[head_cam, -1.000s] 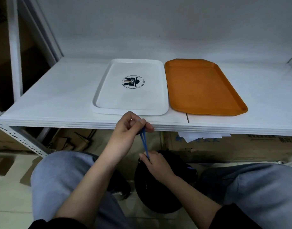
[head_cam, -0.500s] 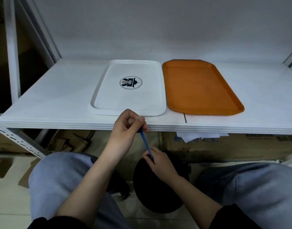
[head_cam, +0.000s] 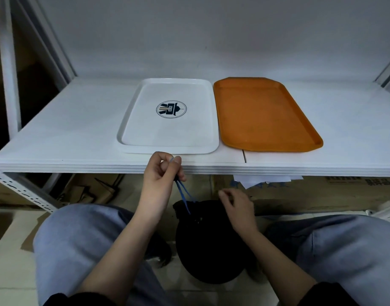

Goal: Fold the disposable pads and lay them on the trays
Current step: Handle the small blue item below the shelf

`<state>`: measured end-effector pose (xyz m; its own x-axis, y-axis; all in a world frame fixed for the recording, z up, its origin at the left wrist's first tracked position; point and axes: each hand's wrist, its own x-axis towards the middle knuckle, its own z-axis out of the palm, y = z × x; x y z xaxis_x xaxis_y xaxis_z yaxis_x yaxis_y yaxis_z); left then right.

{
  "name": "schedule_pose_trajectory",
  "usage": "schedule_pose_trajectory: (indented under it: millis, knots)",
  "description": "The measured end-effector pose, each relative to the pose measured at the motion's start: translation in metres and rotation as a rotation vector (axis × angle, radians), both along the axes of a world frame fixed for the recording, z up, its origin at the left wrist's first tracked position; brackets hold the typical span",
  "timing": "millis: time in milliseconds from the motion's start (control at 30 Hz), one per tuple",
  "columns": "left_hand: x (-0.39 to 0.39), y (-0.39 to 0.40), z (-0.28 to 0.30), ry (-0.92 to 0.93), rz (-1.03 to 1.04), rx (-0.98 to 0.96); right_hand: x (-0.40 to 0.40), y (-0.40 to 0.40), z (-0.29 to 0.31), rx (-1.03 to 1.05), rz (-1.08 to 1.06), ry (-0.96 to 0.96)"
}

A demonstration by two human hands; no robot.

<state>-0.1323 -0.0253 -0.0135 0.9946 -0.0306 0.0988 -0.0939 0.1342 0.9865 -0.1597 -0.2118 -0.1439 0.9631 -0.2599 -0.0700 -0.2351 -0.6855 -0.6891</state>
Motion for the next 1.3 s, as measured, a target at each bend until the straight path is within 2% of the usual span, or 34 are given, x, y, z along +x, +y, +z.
schedule_pose_trajectory:
  millis: [67,100,133,200,267,367,467,633,733,867,933,1067,1133,1233,1300]
  knots:
    - [-0.001,0.001,0.001,-0.014,-0.006,0.015,0.001,-0.021,-0.01,-0.114,-0.194,0.237]
    - [-0.001,0.002,0.001,-0.014,-0.012,0.022,0.001,-0.029,-0.014,-0.089,-0.229,0.378]
    - [-0.001,0.003,0.001,-0.011,-0.019,0.024,0.001,-0.036,-0.019,0.002,-0.239,0.473]
    - [-0.002,0.004,0.001,-0.004,-0.03,0.029,0.003,-0.043,-0.028,0.221,-0.253,0.535]
    - [-0.003,0.005,0.0,0.0,-0.026,0.041,0.006,-0.047,-0.037,0.374,-0.269,0.544]
    - [-0.004,0.005,-0.001,0.005,-0.014,0.04,0.012,-0.05,-0.045,0.457,-0.314,0.576]
    - [-0.004,0.007,0.001,0.011,-0.007,0.027,0.012,-0.051,-0.047,0.361,-0.313,0.633]
    - [-0.004,0.008,0.004,0.022,-0.011,0.017,0.009,-0.051,-0.046,0.462,-0.345,0.62]
    - [-0.005,0.009,0.004,0.018,-0.011,0.023,0.008,-0.05,-0.045,0.373,-0.265,0.59]
    - [-0.005,0.008,0.005,0.018,-0.006,0.018,0.01,-0.045,-0.038,0.239,-0.117,0.727]
    - [-0.005,0.008,0.005,0.018,-0.003,0.026,0.011,-0.044,-0.036,0.218,-0.112,0.754]
    - [-0.004,0.006,0.009,0.059,0.007,0.005,0.011,-0.045,-0.036,0.245,-0.1,0.701]
    - [-0.004,0.001,0.011,0.123,-0.024,-0.029,0.007,-0.042,-0.033,0.311,-0.106,0.661]
    - [-0.005,-0.007,0.018,0.209,-0.09,-0.065,0.005,-0.042,-0.032,0.297,-0.098,0.669]
    - [-0.005,-0.011,0.023,0.167,-0.067,0.039,0.004,-0.042,-0.031,0.288,-0.113,0.639]
